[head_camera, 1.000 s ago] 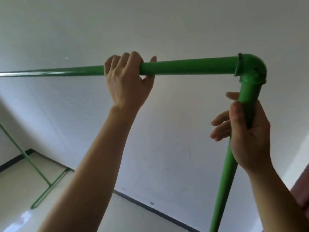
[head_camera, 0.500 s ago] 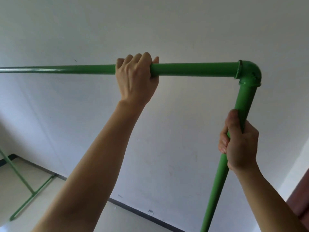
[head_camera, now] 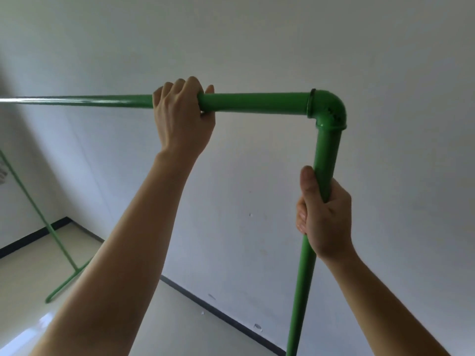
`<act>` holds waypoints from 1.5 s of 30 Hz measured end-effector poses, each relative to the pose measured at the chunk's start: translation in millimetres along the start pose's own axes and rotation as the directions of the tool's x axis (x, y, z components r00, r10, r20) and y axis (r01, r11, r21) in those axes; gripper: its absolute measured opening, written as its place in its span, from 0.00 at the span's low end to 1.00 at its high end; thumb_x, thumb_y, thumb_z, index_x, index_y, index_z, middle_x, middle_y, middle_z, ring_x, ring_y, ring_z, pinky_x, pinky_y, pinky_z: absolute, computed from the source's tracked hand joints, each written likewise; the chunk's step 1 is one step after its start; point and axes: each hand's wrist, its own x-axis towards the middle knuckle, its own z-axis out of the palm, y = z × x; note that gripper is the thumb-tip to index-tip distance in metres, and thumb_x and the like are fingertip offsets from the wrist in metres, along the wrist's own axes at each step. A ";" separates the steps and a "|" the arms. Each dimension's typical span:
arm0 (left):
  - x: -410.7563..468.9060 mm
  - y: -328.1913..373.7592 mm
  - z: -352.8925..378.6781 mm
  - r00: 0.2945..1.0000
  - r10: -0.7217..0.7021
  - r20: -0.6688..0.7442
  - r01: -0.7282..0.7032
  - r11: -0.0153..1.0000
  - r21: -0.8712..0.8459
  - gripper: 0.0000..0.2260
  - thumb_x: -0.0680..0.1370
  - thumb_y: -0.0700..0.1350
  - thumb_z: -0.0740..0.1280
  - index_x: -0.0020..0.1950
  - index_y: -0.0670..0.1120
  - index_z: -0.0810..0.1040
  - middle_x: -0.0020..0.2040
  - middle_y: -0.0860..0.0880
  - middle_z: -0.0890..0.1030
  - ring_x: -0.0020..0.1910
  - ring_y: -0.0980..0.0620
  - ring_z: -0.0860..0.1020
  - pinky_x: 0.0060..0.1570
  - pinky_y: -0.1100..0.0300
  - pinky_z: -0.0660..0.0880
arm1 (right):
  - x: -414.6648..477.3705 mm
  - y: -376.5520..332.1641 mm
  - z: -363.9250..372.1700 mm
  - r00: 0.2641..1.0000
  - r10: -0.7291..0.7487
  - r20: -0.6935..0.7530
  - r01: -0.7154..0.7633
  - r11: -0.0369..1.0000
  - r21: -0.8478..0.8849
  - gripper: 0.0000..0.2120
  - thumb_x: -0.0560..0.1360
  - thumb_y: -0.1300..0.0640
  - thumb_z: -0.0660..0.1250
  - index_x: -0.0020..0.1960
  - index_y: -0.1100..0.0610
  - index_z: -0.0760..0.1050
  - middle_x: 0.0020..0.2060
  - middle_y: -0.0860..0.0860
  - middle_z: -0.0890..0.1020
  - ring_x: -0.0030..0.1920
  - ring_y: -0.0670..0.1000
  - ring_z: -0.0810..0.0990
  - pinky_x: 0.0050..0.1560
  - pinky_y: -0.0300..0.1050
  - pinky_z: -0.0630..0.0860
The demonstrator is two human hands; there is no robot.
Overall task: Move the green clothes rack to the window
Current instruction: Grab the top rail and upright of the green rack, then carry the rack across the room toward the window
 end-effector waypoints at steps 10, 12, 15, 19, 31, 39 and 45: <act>10.9 -35.8 41.4 0.995 -0.076 0.058 0.065 0.983 0.172 0.14 0.78 0.44 0.64 0.33 0.47 0.67 0.29 0.50 0.70 0.32 0.48 0.67 0.40 0.59 0.65 | 11.6 76.3 4.8 0.986 0.106 0.126 -0.102 0.994 -0.036 0.25 0.74 0.42 0.68 0.38 0.65 0.70 0.24 0.59 0.72 0.22 0.48 0.71 0.27 0.36 0.72; 15.4 -37.5 49.7 0.994 -0.094 0.063 0.079 0.974 0.210 0.15 0.76 0.43 0.64 0.31 0.48 0.66 0.27 0.49 0.69 0.30 0.47 0.68 0.37 0.60 0.63 | 18.3 89.9 7.1 0.972 0.186 0.142 -0.183 0.983 -0.030 0.26 0.72 0.42 0.69 0.32 0.63 0.66 0.22 0.57 0.67 0.22 0.50 0.66 0.24 0.39 0.66; 22.8 -41.9 55.7 0.988 -0.139 0.070 0.119 0.963 0.243 0.15 0.74 0.42 0.65 0.29 0.49 0.65 0.25 0.50 0.68 0.28 0.46 0.66 0.36 0.61 0.61 | 34.9 99.4 16.4 0.950 0.235 0.206 -0.239 0.971 -0.005 0.24 0.72 0.44 0.71 0.27 0.57 0.67 0.20 0.49 0.67 0.20 0.48 0.64 0.23 0.39 0.64; 25.3 -50.1 47.2 0.984 -0.143 0.106 0.114 0.963 0.243 0.15 0.71 0.39 0.66 0.29 0.52 0.67 0.23 0.57 0.64 0.27 0.48 0.67 0.33 0.61 0.61 | 37.0 105.8 30.2 0.922 0.235 0.309 -0.267 0.962 0.064 0.21 0.70 0.47 0.72 0.25 0.52 0.68 0.19 0.46 0.66 0.19 0.43 0.64 0.23 0.35 0.65; 48.5 -142.6 1.2 0.976 -0.195 0.098 0.158 0.940 0.301 0.11 0.67 0.37 0.68 0.29 0.51 0.72 0.25 0.56 0.71 0.28 0.45 0.76 0.25 0.63 0.63 | 32.6 116.3 123.5 0.868 0.246 0.431 -0.303 0.951 0.066 0.26 0.66 0.40 0.78 0.27 0.58 0.70 0.20 0.51 0.66 0.21 0.49 0.65 0.25 0.42 0.65; 50.9 -230.1 -37.2 0.976 -0.193 0.097 0.150 0.929 0.338 0.04 0.67 0.40 0.68 0.32 0.42 0.78 0.28 0.45 0.81 0.29 0.41 0.78 0.27 0.58 0.68 | 22.7 143.2 209.2 0.872 0.254 0.420 -0.316 0.945 0.085 0.38 0.55 0.34 0.78 0.33 0.66 0.64 0.23 0.56 0.65 0.23 0.52 0.62 0.28 0.47 0.60; 55.7 -277.1 -58.3 0.974 -0.217 0.057 0.177 0.901 0.397 0.05 0.66 0.42 0.64 0.33 0.42 0.78 0.29 0.43 0.81 0.32 0.40 0.79 0.29 0.53 0.76 | 25.4 158.3 256.6 0.841 0.231 0.489 -0.318 0.943 0.102 0.29 0.63 0.41 0.75 0.32 0.64 0.64 0.23 0.56 0.65 0.22 0.51 0.62 0.28 0.49 0.61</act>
